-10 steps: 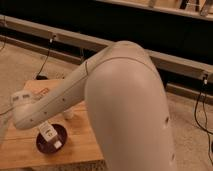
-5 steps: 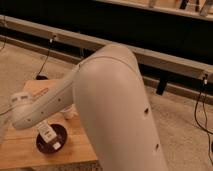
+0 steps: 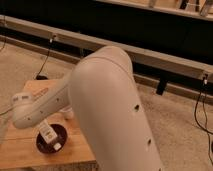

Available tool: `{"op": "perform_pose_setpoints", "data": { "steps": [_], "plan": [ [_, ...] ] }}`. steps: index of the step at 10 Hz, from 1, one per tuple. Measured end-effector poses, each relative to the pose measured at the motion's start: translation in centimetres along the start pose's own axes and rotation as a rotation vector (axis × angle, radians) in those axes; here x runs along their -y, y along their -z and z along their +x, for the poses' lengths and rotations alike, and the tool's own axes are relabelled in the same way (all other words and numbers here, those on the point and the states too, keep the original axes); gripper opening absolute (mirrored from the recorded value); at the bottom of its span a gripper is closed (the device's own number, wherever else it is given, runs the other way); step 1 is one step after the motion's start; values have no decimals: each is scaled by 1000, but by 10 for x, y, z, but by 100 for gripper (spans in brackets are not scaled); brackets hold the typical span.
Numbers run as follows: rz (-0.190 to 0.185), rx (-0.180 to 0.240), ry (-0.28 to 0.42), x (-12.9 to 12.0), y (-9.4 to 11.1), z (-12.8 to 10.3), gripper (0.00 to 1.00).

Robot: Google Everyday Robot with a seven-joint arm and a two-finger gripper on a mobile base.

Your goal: Place the bottle in the ceramic bowl

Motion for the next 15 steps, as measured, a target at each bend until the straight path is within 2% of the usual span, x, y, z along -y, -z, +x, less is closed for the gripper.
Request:
{"op": "perform_pose_setpoints", "data": {
  "steps": [5,6,13,15],
  "plan": [
    [-18,0,-19,3,-2,-2,70],
    [-20,0,-22,4,-2,-2,74],
    [-29,1,-37,9,3,-2,76],
    [-36,-13,-55,10,14,-4,76]
  ]
}}
